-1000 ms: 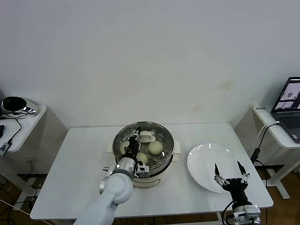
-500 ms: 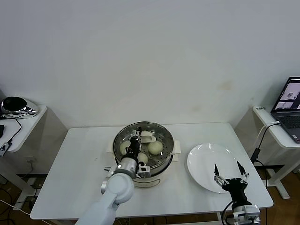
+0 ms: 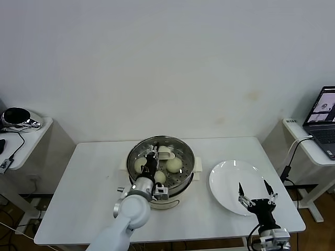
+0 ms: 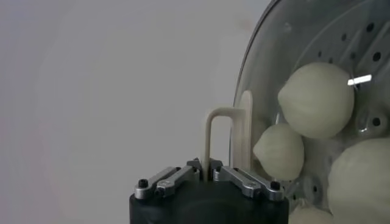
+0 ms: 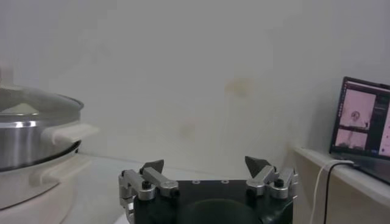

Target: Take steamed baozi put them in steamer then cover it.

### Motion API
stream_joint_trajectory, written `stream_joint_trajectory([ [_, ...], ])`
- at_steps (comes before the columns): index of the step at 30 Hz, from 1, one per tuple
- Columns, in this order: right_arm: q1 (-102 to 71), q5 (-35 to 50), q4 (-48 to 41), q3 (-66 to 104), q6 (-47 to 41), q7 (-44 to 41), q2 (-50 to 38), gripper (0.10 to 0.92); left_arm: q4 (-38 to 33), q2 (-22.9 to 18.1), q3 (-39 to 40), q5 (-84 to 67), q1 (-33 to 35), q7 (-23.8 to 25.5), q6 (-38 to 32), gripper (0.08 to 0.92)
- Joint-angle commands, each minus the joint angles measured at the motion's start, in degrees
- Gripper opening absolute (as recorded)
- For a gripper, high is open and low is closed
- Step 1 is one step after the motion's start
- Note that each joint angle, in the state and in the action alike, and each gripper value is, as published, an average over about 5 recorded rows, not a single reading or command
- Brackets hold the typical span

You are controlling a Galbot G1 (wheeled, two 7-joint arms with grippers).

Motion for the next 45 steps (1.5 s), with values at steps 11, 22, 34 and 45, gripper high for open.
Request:
stream_joint_trajectory([
  [11,-0.04,-0.37,-0.14,-0.58,0.18,0.00,-0.22,0.823,-22.30,4.75,-10.14,-11.25,19.09,-4.72,-4.15,0.570],
  [22,-0.91,-0.05,-0.88,-4.98,2.13,0.50,-1.16,0.823,-26.55,0.50,-36.32,-64.62,46.19,-19.49,-26.46,0.818],
  [34,-6.16,5.39,1.03,-9.71,2.74,-0.29,-7.02,0.823,-24.63,-3.46,-39.14,-91.53,59.50,-22.73,-28.97,0.823],
  [45,-8.67,4.07,-0.12,-9.89,3.25,-0.07,-7.14,0.823,-20.05,-5.07,-36.86,-92.45,59.87,-20.41,-28.61,0.823],
])
